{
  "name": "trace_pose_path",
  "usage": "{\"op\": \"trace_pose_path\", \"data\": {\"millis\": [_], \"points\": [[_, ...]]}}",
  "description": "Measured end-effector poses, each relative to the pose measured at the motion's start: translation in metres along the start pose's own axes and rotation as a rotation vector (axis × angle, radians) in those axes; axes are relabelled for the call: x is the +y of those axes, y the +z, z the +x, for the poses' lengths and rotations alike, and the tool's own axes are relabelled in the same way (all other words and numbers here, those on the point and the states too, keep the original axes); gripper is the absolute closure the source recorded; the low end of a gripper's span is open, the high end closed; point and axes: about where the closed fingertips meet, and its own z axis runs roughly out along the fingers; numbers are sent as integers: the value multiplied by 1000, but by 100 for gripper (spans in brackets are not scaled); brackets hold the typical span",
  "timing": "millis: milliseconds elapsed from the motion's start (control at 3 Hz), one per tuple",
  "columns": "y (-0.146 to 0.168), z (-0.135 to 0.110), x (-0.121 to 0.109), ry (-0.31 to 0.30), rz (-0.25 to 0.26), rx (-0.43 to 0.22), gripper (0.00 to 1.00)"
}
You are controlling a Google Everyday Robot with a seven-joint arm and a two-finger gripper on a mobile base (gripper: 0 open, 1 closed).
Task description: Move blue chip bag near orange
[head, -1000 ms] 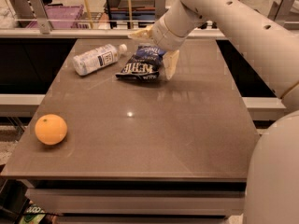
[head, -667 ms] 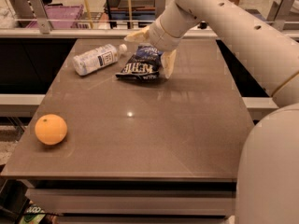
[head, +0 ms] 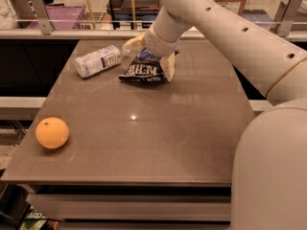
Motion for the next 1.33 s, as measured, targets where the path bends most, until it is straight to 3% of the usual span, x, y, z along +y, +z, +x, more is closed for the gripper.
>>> {"op": "trace_pose_path", "data": {"millis": [333,1333], "points": [[9,-2,2,-25,-45,24,17],[8,-2,0,-25,-47,20,87]]}}
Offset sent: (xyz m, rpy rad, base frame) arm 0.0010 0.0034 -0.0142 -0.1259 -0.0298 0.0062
